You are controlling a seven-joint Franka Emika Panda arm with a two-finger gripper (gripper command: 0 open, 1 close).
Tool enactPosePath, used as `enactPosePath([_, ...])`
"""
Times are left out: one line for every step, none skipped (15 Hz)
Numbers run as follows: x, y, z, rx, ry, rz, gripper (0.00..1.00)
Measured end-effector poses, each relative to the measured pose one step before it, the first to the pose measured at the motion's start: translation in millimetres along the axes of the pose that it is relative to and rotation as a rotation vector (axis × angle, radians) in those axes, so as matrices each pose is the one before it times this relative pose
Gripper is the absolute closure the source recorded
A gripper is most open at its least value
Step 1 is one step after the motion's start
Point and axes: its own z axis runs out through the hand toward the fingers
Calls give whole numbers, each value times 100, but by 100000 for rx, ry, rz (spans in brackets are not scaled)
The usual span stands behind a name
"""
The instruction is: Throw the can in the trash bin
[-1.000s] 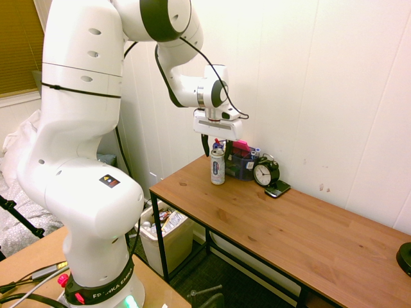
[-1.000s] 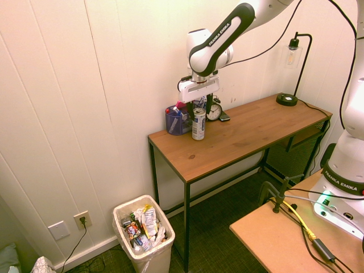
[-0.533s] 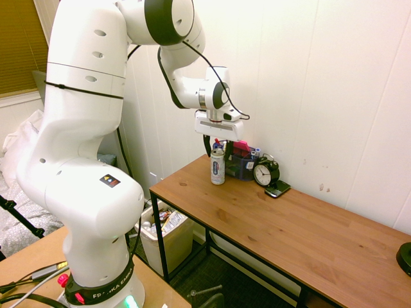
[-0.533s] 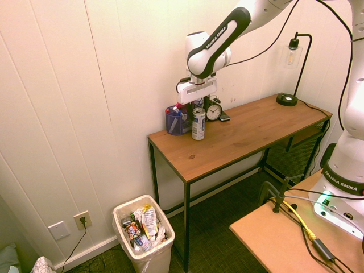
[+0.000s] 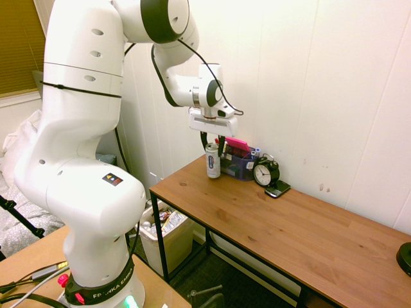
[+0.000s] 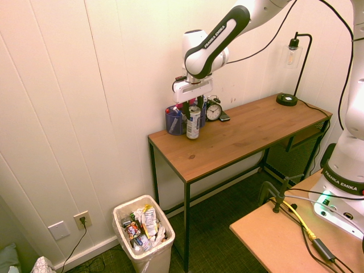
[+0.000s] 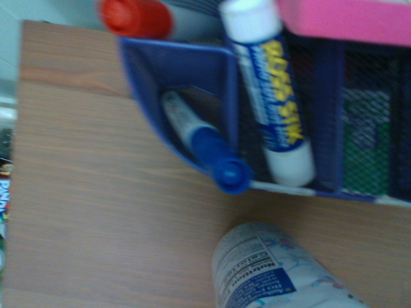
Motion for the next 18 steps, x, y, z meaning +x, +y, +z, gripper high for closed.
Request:
enactPosePath([-1802,-1667,-1601,1964,945,-2860,100])
enactPosePath([-1883,-1904,-1639,796,637,-2698,100])
enactPosePath([-1615,-1950,-1518,-198,1170,-2586,100])
enactPosePath([-1274,-1747,-1246,-1102,1358,-2093,100])
enactPosePath([-906,-1590,-888,-1127,1043,-1901,100])
enactPosePath([-607,-1379,-403,-606,443,-1509,100])
enactPosePath([-450,-1453,42,141,-380,-1274,100])
enactPosePath([-415,-1582,378,315,-592,-1449,100])
enactPosePath([-641,-1613,474,320,-675,-1806,100])
enactPosePath([-913,-1696,463,85,-823,-2183,100])
enactPosePath([-1184,-1783,361,-203,-983,-2661,100])
enactPosePath([-1260,-1779,307,-785,-1278,-2410,100])
enactPosePath([-925,-1310,598,-1809,-1398,-1919,100])
enactPosePath([-512,-992,1008,-2171,-1544,-1208,100])
enactPosePath([47,-587,1269,-1825,-1427,-546,100])
enactPosePath([433,-375,1438,-1528,-1259,-267,100])
enactPosePath([409,-374,1589,-1377,-1475,-201,100])
enactPosePath([304,-462,1572,-821,-1383,-259,100])
